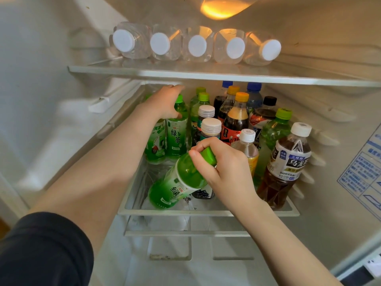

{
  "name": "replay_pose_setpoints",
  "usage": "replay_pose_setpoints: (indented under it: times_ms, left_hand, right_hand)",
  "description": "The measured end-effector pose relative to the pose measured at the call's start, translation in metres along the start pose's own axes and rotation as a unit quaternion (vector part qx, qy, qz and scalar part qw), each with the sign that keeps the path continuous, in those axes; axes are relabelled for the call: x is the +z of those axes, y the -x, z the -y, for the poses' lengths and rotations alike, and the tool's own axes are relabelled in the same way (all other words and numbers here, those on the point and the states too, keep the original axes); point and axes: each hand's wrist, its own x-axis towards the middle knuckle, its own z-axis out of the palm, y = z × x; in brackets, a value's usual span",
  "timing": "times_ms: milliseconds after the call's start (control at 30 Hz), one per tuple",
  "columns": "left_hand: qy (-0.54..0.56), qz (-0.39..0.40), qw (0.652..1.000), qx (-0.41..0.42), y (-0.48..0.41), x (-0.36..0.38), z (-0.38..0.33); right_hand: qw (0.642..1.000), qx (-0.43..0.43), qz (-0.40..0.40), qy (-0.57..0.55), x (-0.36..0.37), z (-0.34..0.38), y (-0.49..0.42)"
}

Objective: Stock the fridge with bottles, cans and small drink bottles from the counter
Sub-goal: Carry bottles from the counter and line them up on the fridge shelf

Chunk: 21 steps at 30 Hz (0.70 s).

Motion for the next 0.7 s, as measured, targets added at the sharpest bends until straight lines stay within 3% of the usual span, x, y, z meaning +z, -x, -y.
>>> replay_pose_setpoints:
  times_ms: [67, 200, 367, 700]
  left_hand:
    - [0.037, -0.037, 0.999, 0.003, 0.007, -0.004, 0.0]
    - [0.027, -0.204, 0.978, -0.031, 0.023, -0.009, 0.006]
    - [-0.005, -0.115, 0.988, -0.106, 0.036, 0.002, 0.015]
    - [-0.087, -0.135, 0.983, -0.09, 0.064, -0.018, 0.003]
  right_hand:
    - [1.0, -0.005, -0.003, 0.001, 0.0, 0.0, -0.001]
    - [1.0, -0.008, -0.008, 0.002, 0.002, 0.0, -0.002]
    - [0.999, -0.029, -0.016, 0.006, 0.005, 0.001, -0.003]
    - [0.996, -0.05, -0.068, -0.034, 0.008, -0.004, 0.006]
